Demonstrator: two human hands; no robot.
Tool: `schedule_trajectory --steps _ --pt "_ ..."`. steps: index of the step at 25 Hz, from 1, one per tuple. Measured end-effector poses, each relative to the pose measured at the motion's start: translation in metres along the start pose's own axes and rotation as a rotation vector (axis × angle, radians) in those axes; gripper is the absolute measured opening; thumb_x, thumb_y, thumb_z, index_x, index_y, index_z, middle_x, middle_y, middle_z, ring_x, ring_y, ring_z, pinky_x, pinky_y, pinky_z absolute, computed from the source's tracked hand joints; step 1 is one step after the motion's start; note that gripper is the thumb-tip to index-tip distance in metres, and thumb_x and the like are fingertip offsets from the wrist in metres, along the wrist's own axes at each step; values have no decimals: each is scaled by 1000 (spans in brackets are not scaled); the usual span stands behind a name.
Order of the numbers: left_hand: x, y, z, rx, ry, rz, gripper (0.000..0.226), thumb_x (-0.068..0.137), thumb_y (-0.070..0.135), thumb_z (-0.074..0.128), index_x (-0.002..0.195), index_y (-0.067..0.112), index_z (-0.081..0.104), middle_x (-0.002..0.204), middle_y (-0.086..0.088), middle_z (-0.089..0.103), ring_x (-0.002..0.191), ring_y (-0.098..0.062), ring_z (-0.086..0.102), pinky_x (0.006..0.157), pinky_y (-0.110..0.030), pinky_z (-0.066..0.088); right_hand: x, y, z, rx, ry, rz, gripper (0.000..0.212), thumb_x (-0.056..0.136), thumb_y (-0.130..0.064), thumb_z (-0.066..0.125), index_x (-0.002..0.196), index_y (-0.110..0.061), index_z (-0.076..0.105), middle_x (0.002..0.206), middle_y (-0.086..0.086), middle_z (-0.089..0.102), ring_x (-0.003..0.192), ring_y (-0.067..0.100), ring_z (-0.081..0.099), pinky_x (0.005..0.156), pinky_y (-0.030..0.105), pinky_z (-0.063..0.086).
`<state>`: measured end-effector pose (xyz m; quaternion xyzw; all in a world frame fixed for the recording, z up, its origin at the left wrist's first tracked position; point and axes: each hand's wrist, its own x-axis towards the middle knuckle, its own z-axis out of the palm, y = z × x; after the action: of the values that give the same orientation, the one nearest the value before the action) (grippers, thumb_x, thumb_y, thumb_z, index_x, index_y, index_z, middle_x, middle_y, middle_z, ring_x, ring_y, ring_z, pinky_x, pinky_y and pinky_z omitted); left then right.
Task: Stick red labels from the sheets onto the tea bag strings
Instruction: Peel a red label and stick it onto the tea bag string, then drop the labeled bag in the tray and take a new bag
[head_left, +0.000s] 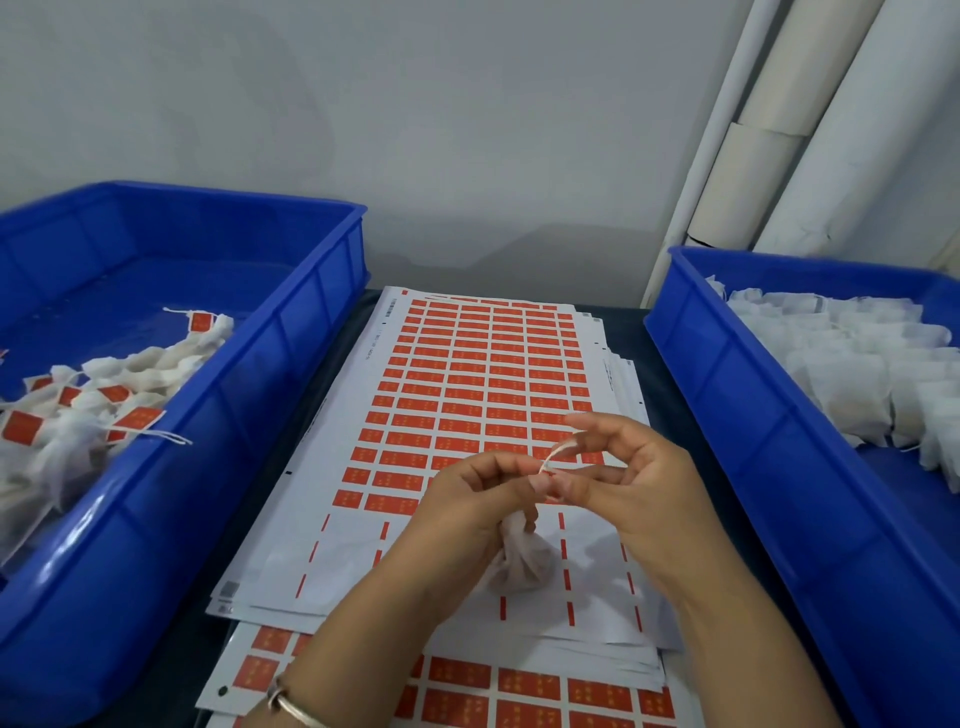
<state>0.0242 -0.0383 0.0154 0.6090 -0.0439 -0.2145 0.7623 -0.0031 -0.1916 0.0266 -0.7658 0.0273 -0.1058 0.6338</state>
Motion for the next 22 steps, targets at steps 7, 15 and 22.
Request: schedule_trajectory --steps 7,15,22 --pt "-5 7 3 385 117 226 25 84 19 65 63 32 70 69 11 69 67 -2 63 56 -9 47 -8 -4 10 1 79 18 36 70 -19 81 94 -38 63 87 -27 65 80 -6 66 54 10 49" --pt "-28 105 -28 373 415 456 10 84 26 63 76 28 69 72 19 67 63 9 60 50 -11 46 -25 -28 0 16 161 -16 33 75 -36 73 103 -46 59 90 -50 55 82 -17 61 52 5 46" --pt "-30 182 -131 862 961 588 12 85 24 65 76 17 65 69 6 63 71 -15 58 69 -29 42 -34 -25 5 56 189 127 12 86 -21 67 89 -32 69 91 -21 69 74 1 70 52 15 52"
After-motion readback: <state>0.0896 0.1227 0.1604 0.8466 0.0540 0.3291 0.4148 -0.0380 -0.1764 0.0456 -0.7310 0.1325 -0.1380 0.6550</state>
